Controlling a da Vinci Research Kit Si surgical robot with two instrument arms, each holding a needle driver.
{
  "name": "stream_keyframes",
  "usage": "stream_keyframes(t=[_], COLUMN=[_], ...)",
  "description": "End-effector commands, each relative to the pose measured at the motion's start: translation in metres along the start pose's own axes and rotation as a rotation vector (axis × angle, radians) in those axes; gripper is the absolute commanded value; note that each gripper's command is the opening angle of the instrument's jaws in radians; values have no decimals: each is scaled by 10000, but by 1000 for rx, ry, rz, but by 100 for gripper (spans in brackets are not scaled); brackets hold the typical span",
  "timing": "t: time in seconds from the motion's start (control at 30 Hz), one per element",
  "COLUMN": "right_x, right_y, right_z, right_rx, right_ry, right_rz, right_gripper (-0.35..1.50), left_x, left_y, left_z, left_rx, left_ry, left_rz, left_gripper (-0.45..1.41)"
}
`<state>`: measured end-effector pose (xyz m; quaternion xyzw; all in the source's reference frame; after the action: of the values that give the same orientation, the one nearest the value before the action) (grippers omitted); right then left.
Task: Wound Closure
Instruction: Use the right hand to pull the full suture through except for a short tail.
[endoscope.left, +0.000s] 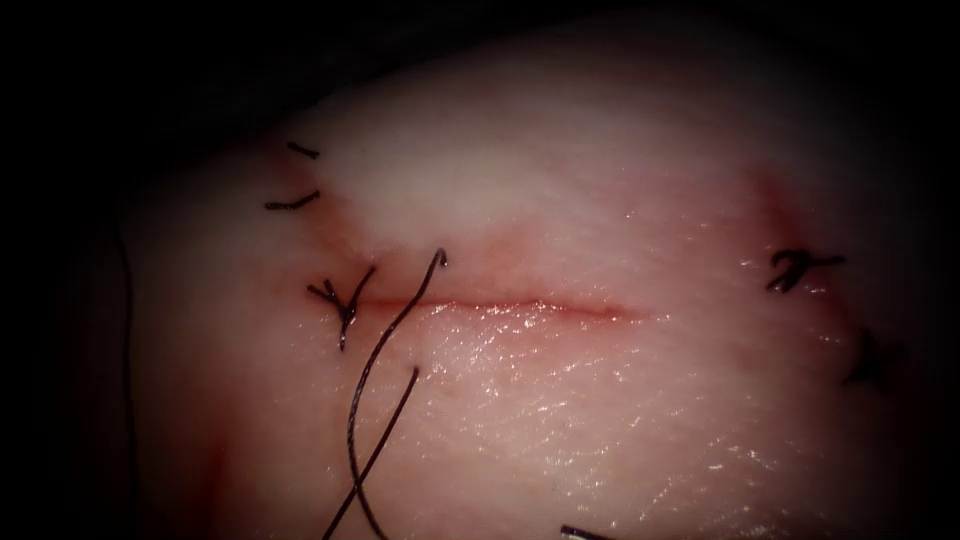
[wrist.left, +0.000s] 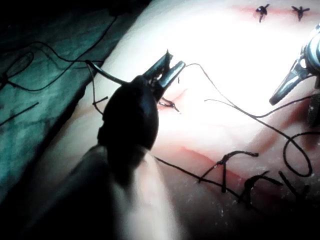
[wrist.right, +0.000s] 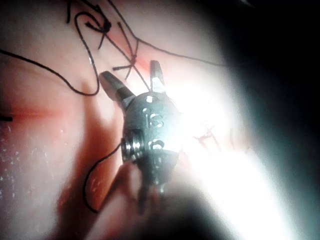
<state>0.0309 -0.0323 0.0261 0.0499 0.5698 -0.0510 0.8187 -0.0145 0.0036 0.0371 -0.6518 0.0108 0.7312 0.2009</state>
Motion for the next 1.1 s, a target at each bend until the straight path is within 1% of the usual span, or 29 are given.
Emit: stream_keyframes(t=[0.03,0.17,0.23,0.3,0.37,0.43,0.5,0.63,0.73,0.83,0.97,1.03,1.1], right_x=[-4,-17,-25,-31,-37,-44,-50,-66,-82,-99,-119,-125,-130], right_y=[27,47,54,60,66,68,68,62,61,61,58,59,59], right_z=[4,2,3,3,4,3,1,-6,-6,5,29,38,46], right_rx=[-10,-39,-53,-59,-73,-92,-91,-93,-97,-109,-115,-124,-125], right_ry=[-4,-39,-58,-67,-89,-121,-124,-129,-139,-154,-183,-190,-186], right_rz=[-11,-45,-49,-42,-49,-69,-71,-78,-84,-73,-63,-49,-23], right_gripper=[121,120,111,108,116,125,125,116,110,104,99,96,98], left_x=[0,-1,-1,-1,-1,-1,0,0,0,-1,-1,-1,-1], left_y=[-8,-8,-8,-8,-8,-8,-8,-8,-8,-7,-7,-7,-7], left_z=[7,7,7,7,7,6,5,5,6,7,6,6,6], left_rx=[0,0,0,0,0,-1,-2,-2,-1,0,-1,-1,-1], left_ry=[2,2,2,2,2,3,3,3,3,3,3,3,3], left_rz=[4,4,4,4,4,4,4,4,-2,-1,-1,-1,-1], left_gripper=[-45,-45,-45,-45,-45,-45,-45,-45,-45,-45,-45,-45,-45])
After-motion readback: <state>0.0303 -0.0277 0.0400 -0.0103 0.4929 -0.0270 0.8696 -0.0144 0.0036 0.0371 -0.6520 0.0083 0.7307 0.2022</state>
